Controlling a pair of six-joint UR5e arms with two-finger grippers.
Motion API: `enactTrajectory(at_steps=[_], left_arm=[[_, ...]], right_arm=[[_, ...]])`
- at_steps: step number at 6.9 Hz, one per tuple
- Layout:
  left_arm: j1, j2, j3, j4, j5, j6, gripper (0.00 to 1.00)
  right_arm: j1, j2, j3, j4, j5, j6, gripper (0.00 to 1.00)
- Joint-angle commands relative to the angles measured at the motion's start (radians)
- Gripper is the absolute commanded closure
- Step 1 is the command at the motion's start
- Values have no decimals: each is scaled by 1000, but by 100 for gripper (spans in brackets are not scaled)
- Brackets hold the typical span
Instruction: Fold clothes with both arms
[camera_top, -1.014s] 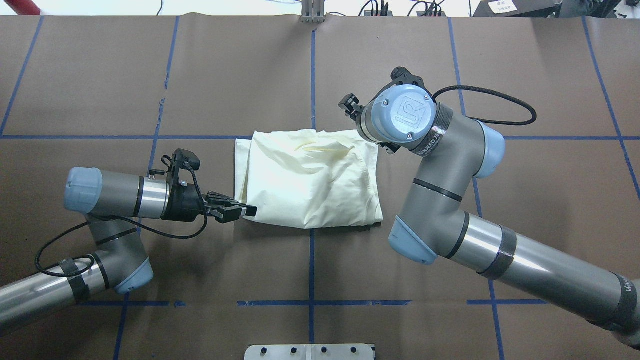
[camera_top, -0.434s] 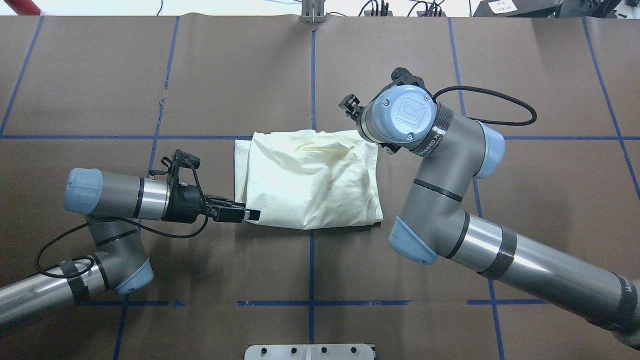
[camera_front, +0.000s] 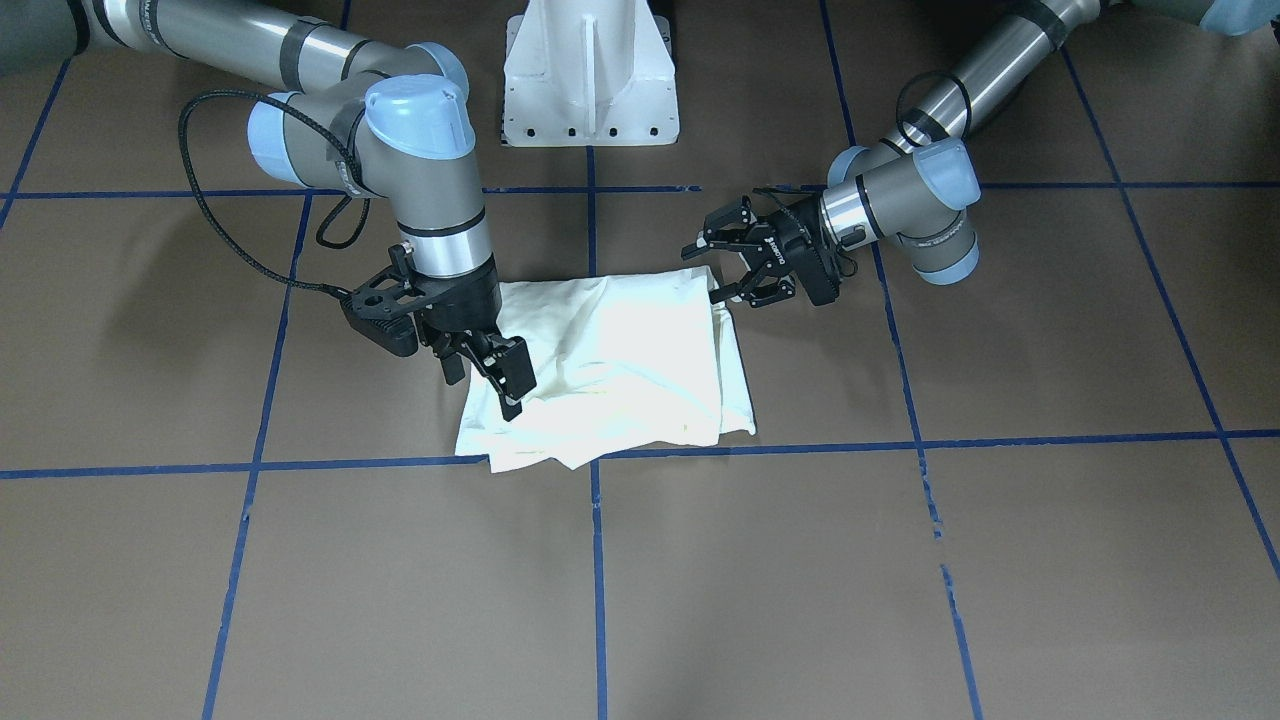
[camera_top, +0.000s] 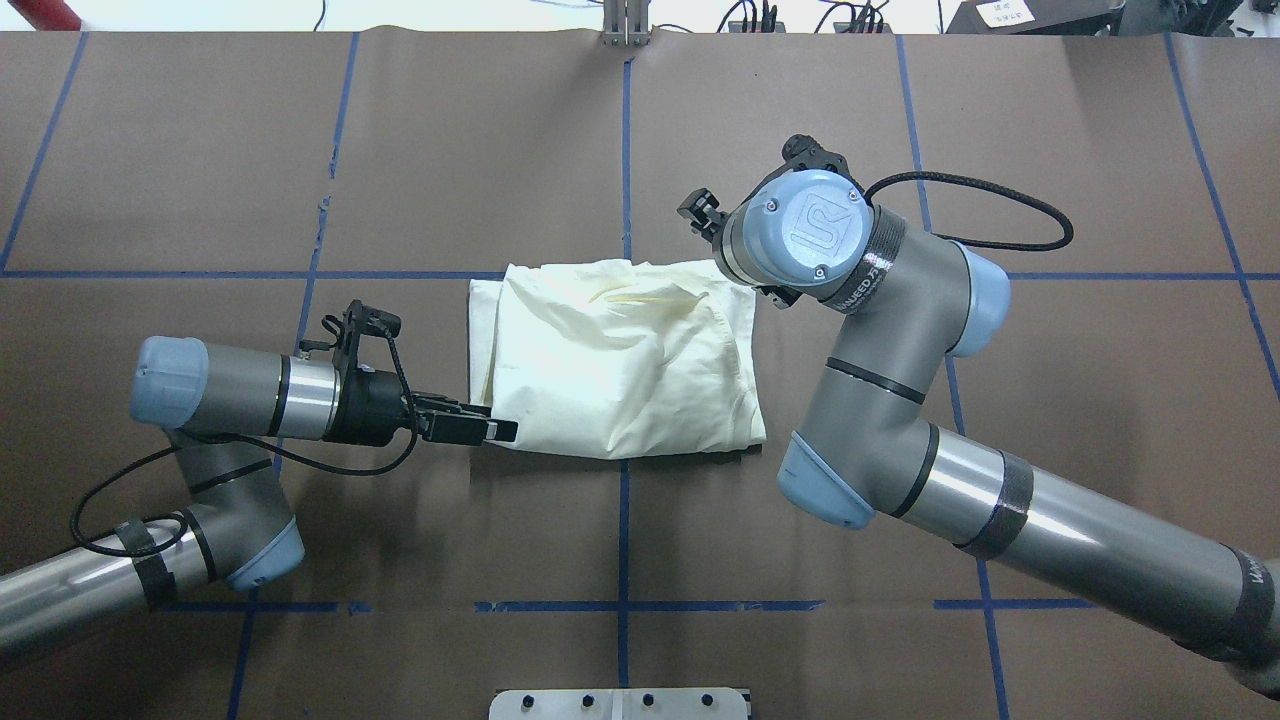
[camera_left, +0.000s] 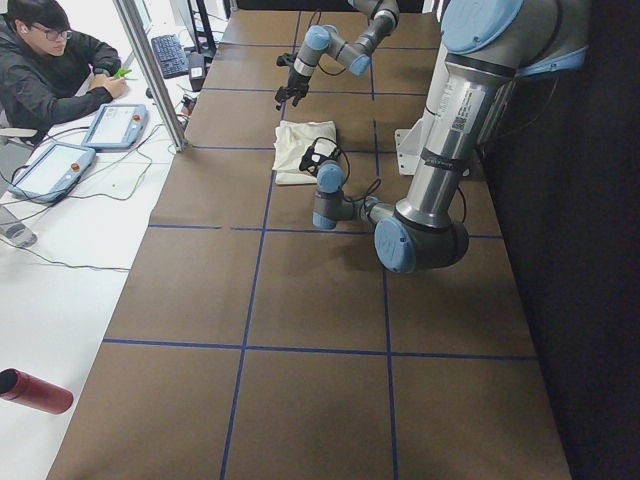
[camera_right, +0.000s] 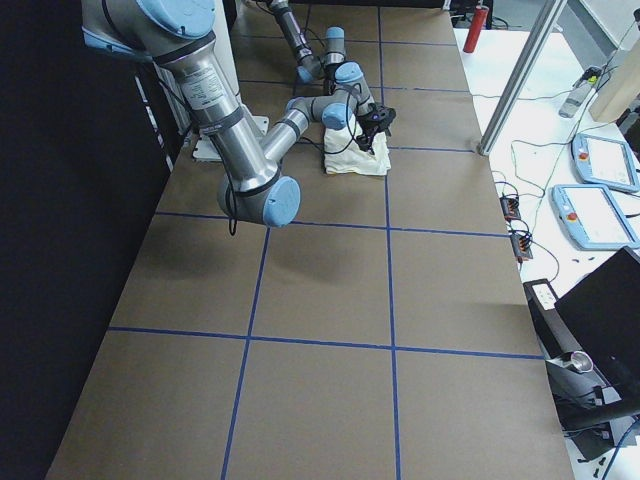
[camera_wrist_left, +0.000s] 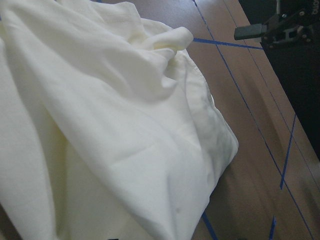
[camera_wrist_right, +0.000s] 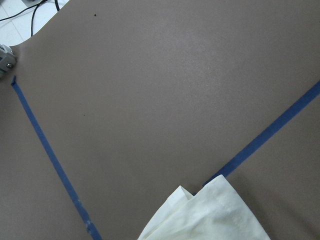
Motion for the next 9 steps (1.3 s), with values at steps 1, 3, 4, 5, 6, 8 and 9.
enactTrajectory(at_steps=[1,3,4,5,6,8,9], left_arm=[[2,14,3,0,3,0,42],[2,18,3,-2,4,2,74],[4,34,1,-6,6,3,82],[5,35,0,-6,6,3,99],[5,35,0,-5,6,3,100],[5,38,-6,0,29,-1,100],[4,41,-8,1,24,-3,84]], right_arm=[[1,0,0,0,0,0,0],[1,-1,0,-2,0,0,0],[1,0,2,0,0,0,0],[1,-1,2,0,0,0,0],[1,-1,2,0,0,0,0],[1,-1,2,0,0,1,0],[1,-1,8,-2,3,1,0]])
